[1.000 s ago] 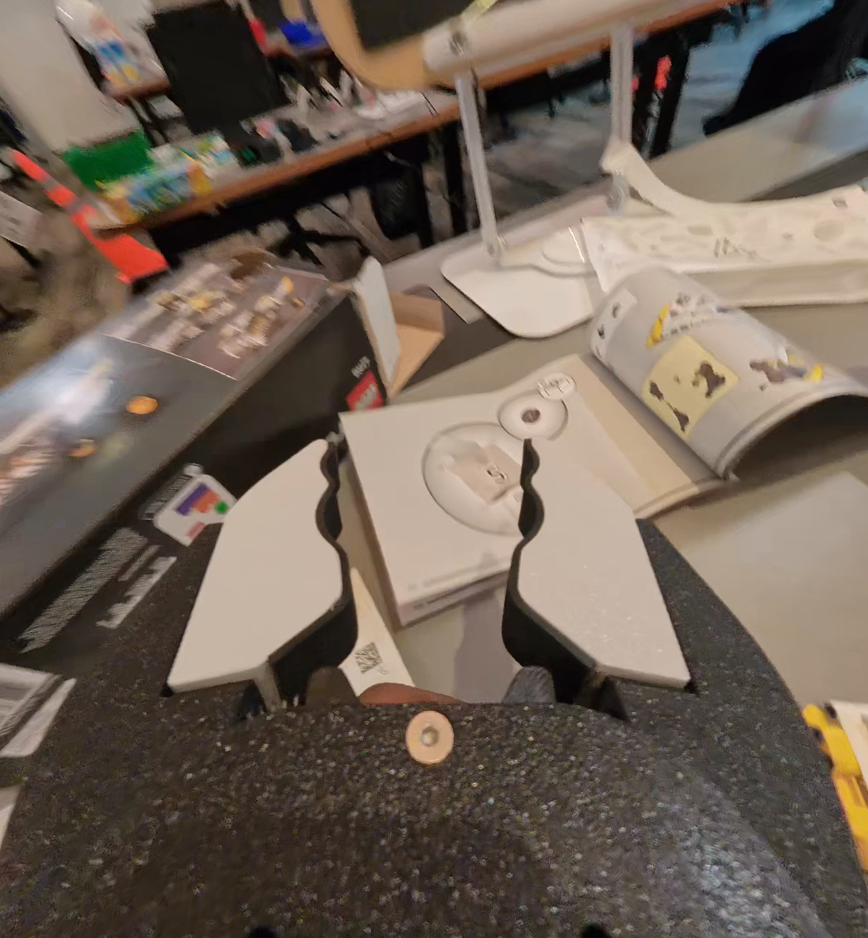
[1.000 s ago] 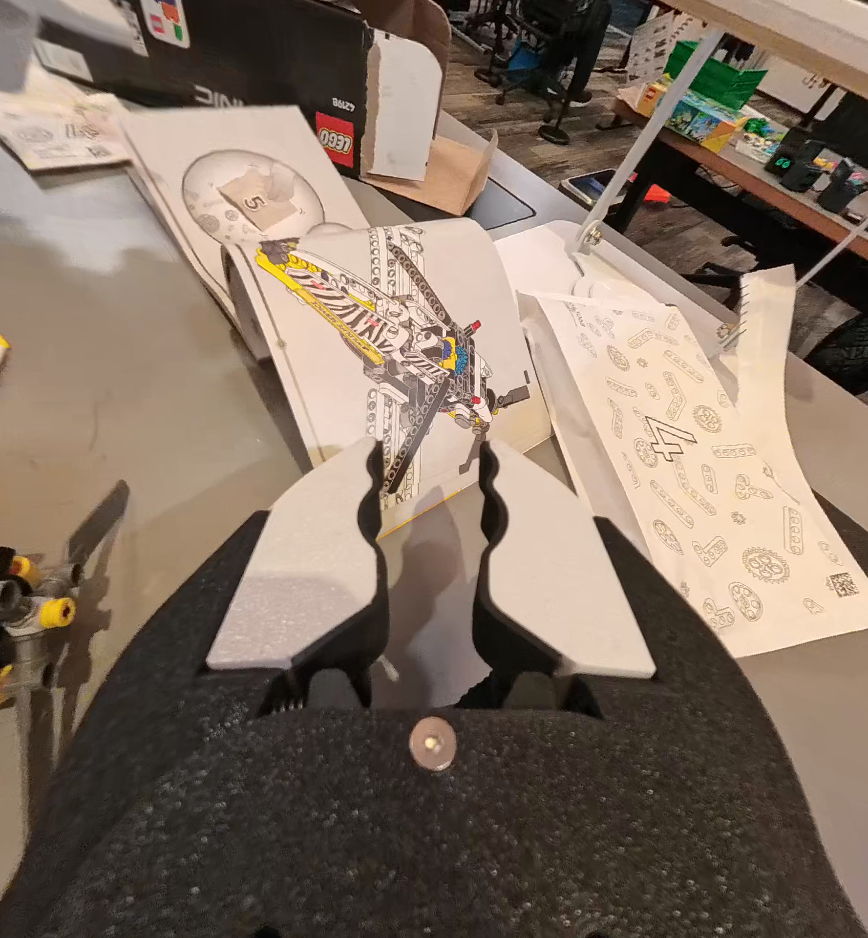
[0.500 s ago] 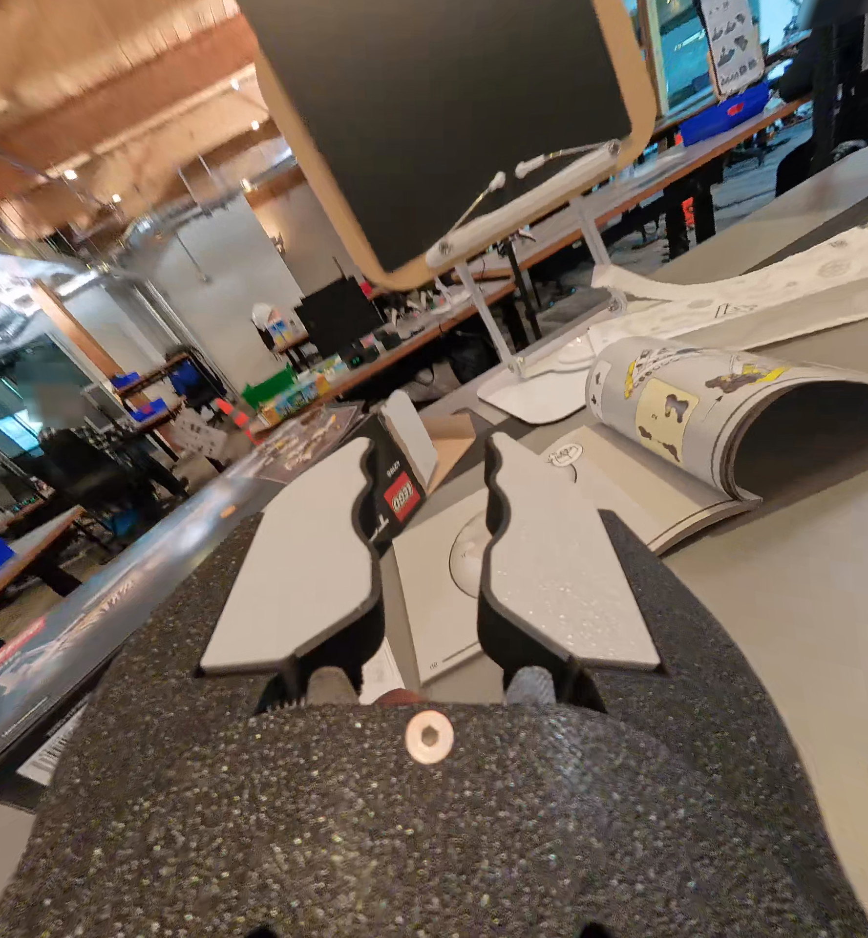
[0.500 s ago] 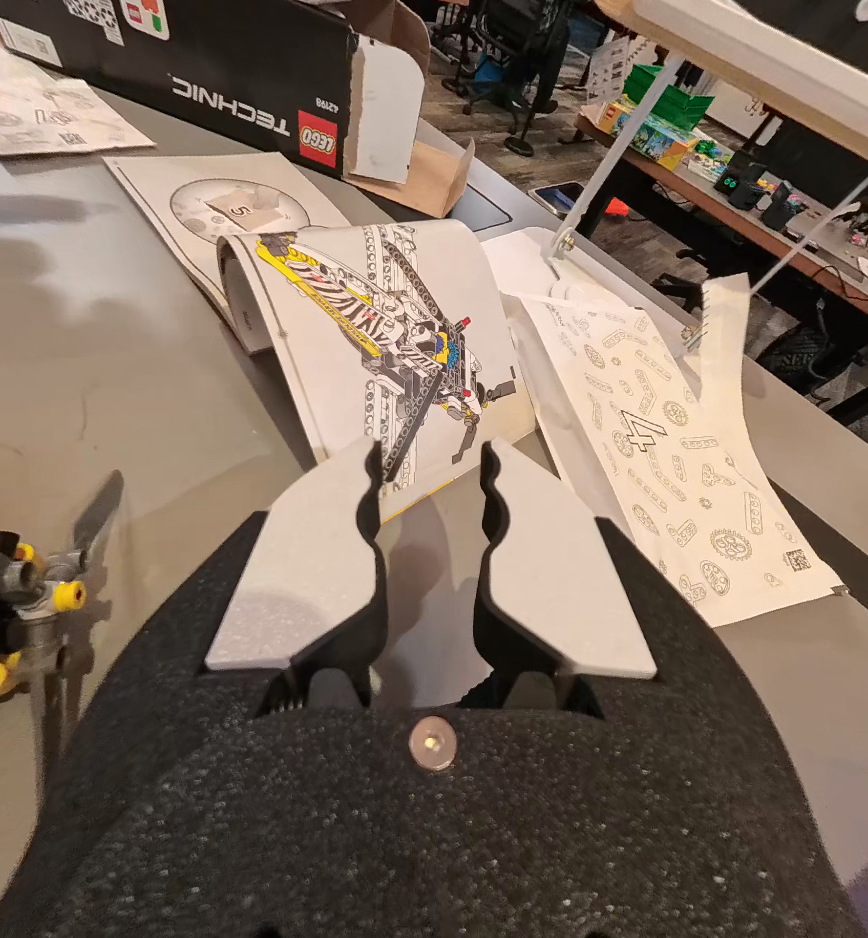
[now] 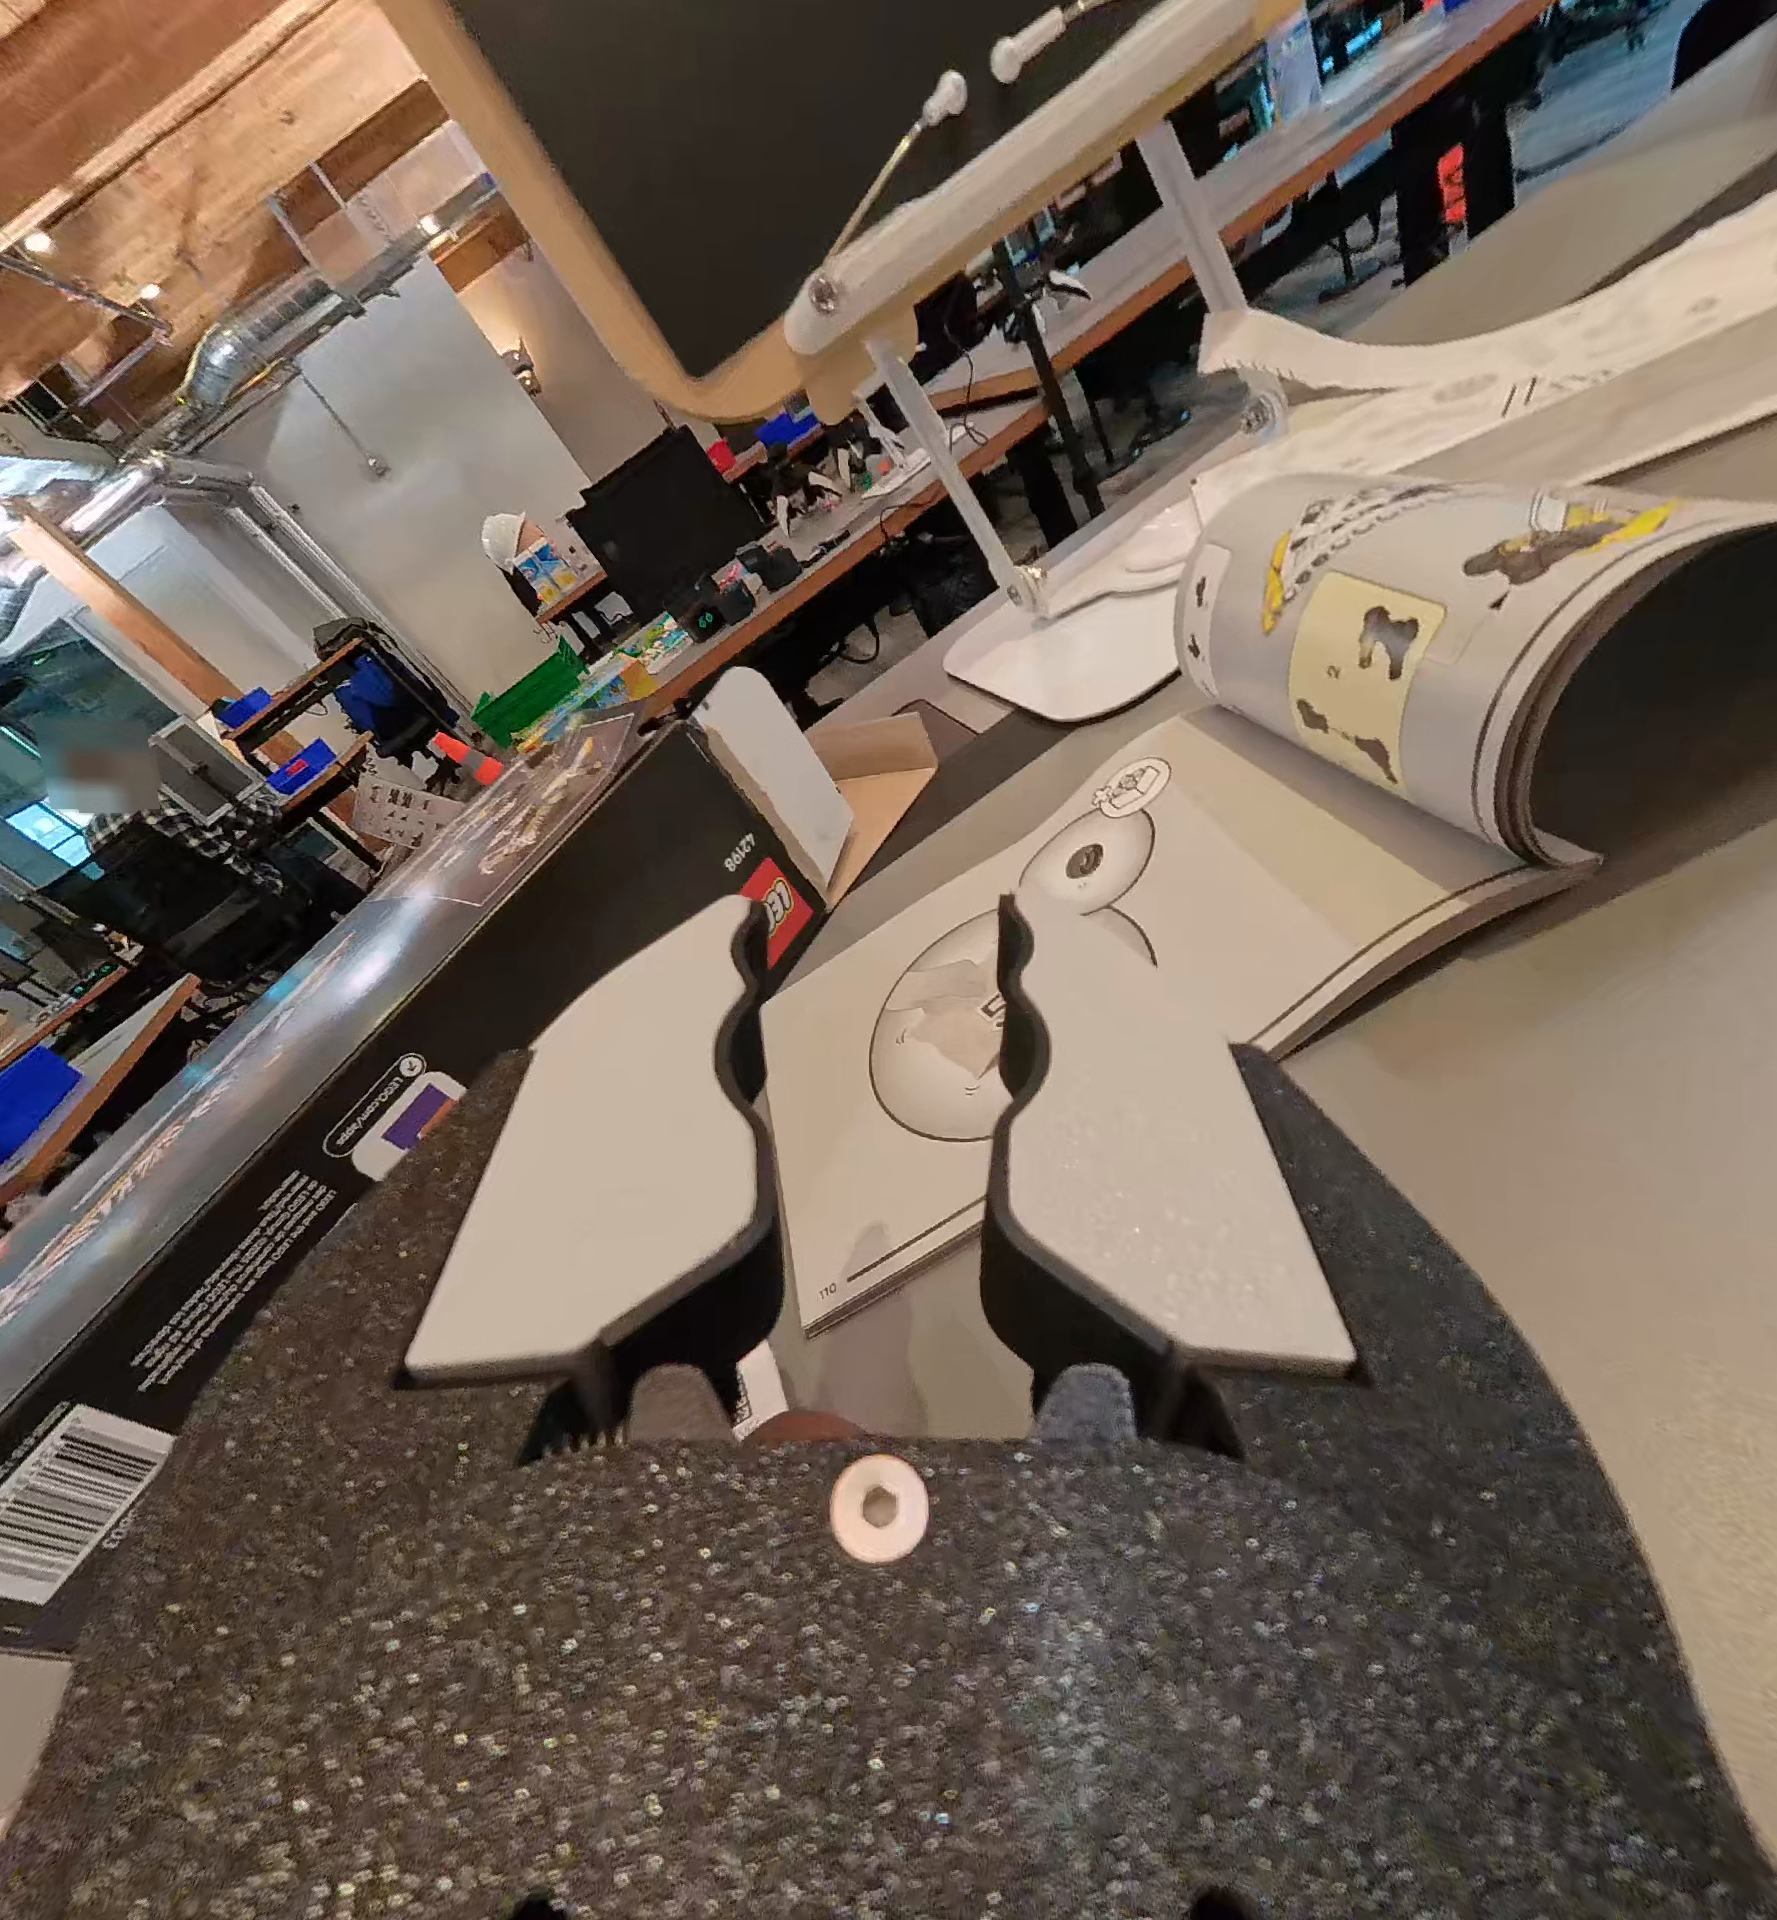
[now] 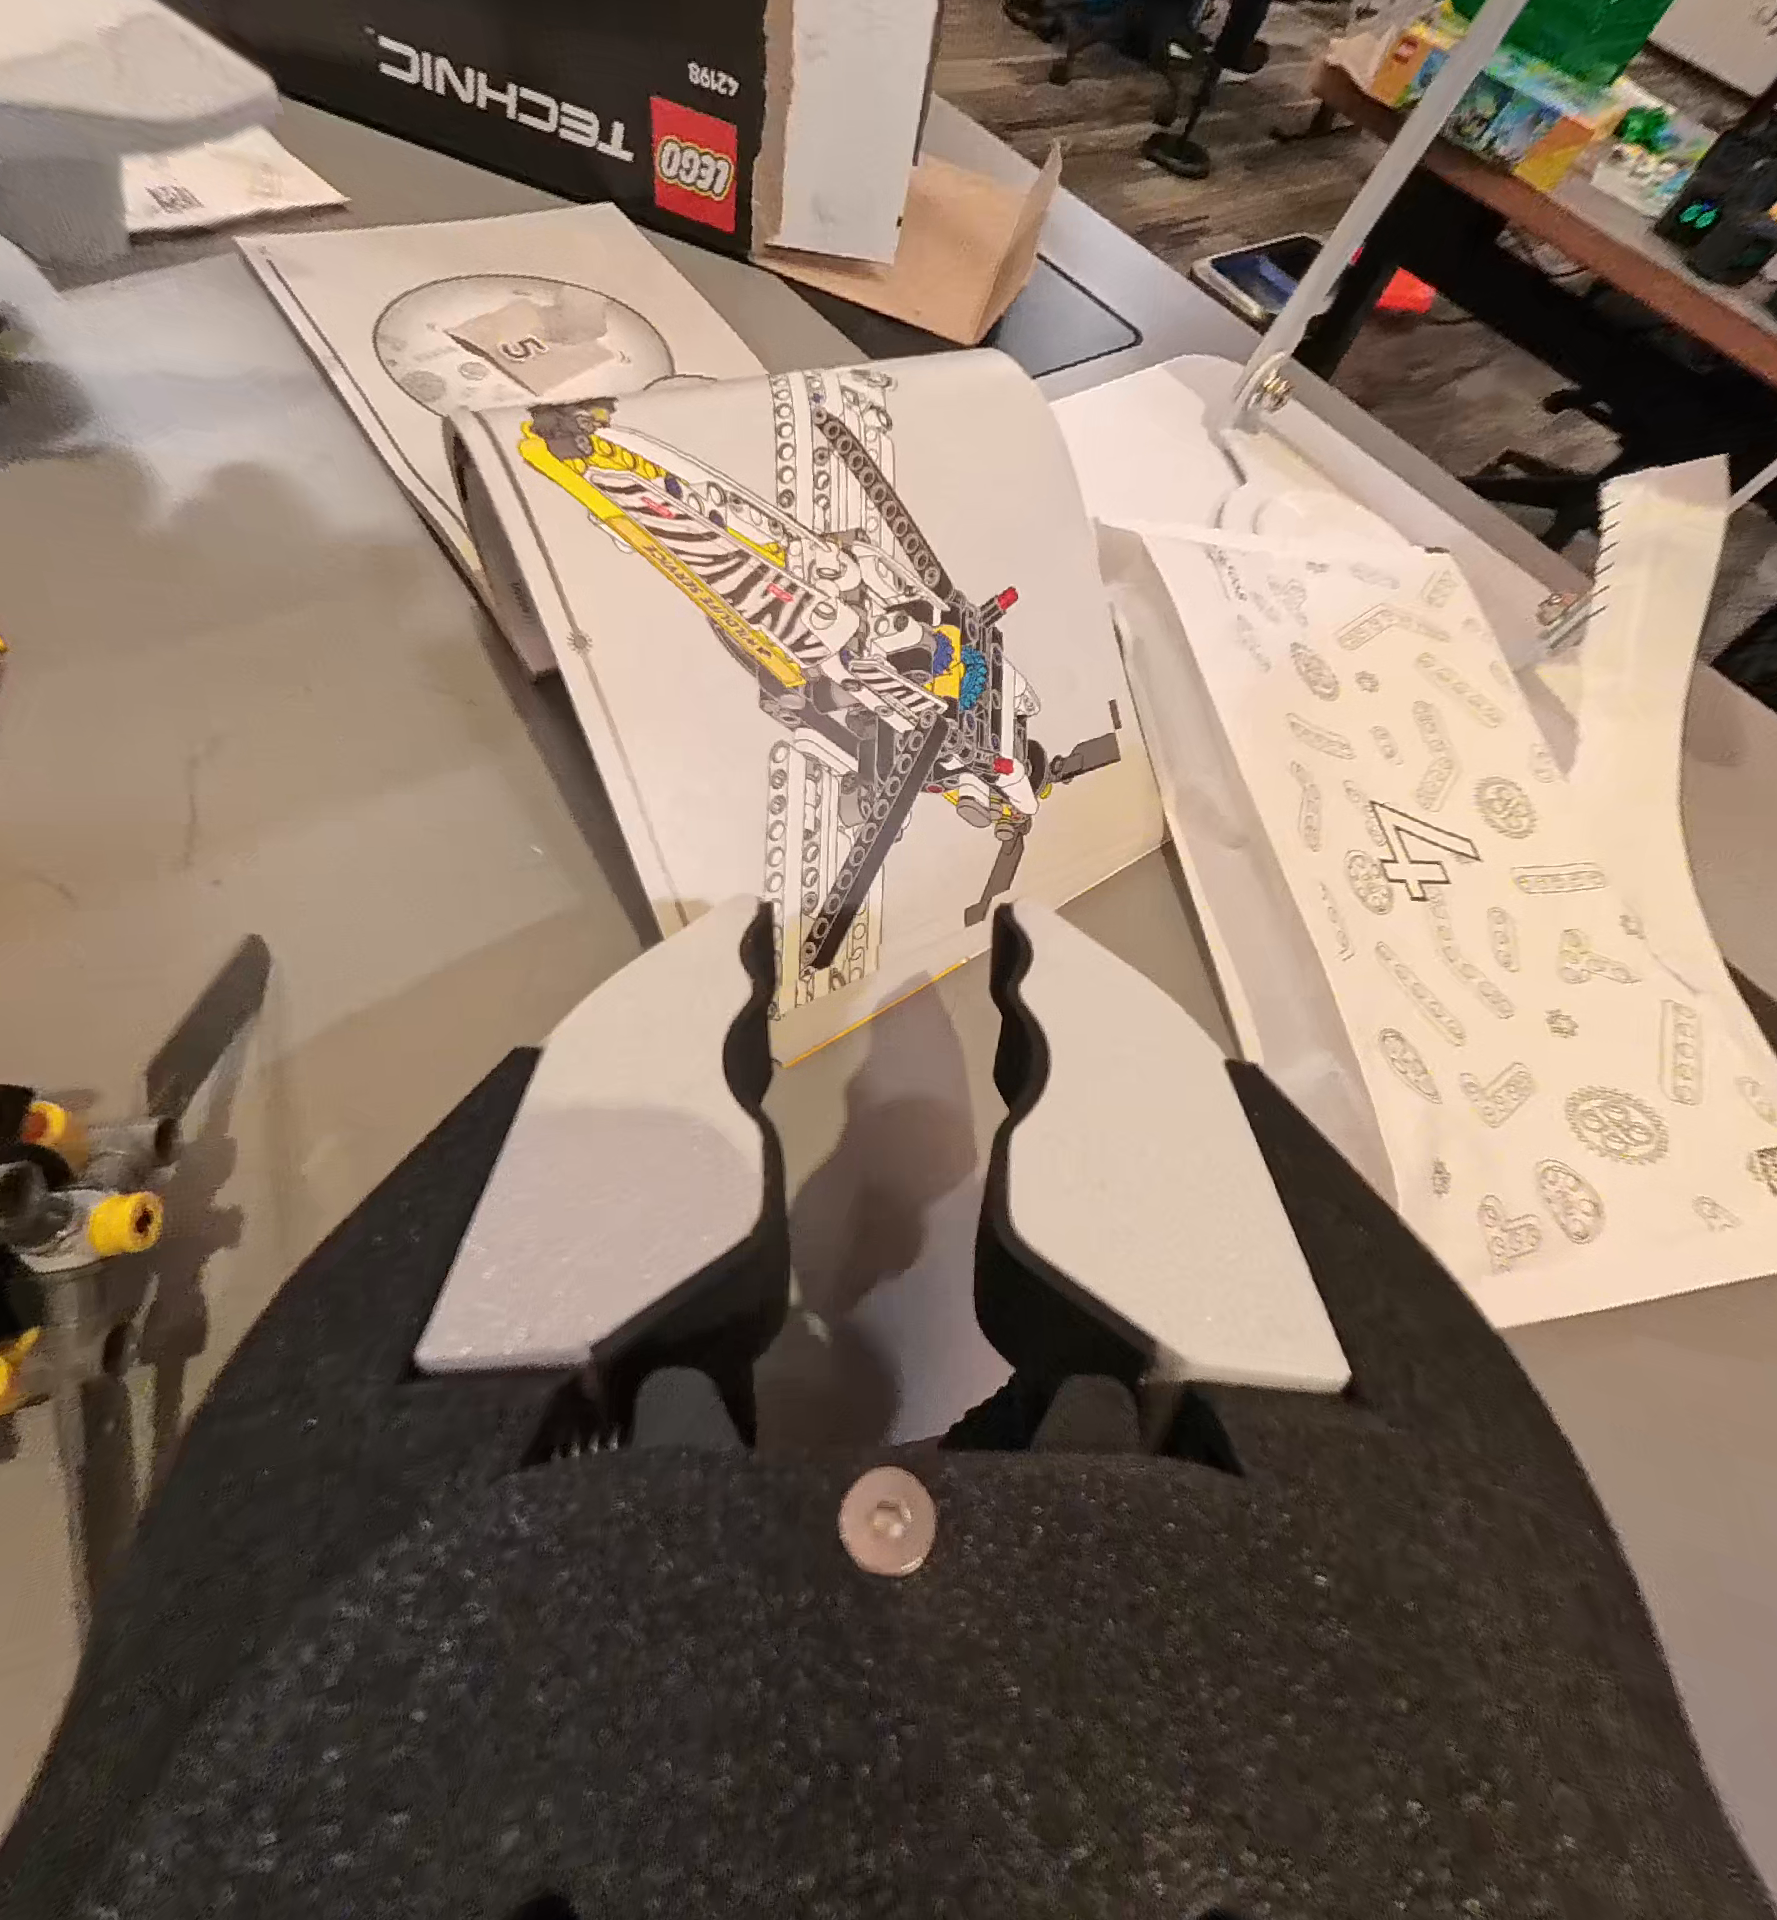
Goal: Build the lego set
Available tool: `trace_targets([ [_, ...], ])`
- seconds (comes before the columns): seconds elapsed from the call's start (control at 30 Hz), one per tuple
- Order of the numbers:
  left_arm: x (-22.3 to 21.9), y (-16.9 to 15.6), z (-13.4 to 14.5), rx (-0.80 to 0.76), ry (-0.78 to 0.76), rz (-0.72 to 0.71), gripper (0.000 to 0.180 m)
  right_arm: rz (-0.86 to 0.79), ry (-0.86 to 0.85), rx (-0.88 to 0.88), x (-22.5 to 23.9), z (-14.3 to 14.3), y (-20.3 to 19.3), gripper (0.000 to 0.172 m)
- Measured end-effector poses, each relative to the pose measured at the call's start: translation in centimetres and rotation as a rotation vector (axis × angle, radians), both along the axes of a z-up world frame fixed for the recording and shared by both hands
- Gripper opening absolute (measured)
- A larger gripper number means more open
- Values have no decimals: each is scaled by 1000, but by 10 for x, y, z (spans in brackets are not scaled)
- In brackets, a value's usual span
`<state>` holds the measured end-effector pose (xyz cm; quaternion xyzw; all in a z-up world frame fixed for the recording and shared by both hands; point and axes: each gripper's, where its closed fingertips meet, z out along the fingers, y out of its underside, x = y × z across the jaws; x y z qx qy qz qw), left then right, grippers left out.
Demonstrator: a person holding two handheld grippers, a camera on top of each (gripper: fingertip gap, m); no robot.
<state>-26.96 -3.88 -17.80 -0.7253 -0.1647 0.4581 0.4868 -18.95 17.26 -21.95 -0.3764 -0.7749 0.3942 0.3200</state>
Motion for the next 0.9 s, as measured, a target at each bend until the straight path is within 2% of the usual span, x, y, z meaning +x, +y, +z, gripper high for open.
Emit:
trace_targets([
  [0.27, 2, 9, -11, -102, 12, -19, 42, 11, -9, -14, 1, 0, -1, 39],
  [0.47, 22, 30, -18, -261, 117, -105, 42, 1, 1, -4, 1, 0, 0, 39],
  [0.67, 52, 52, -7, -275, 231, -202, 41, -13, 24, -20, 2, 4, 3, 39],
  [0.77, 66, 63, -7, -265, 228, -277, 40, -19, 29, -22, 2, 5, 4, 39],
  [0.9, 65, 60, -15, -372, 203, -269, 41, -28, 30, -33, 3, 6, 6, 39],
])
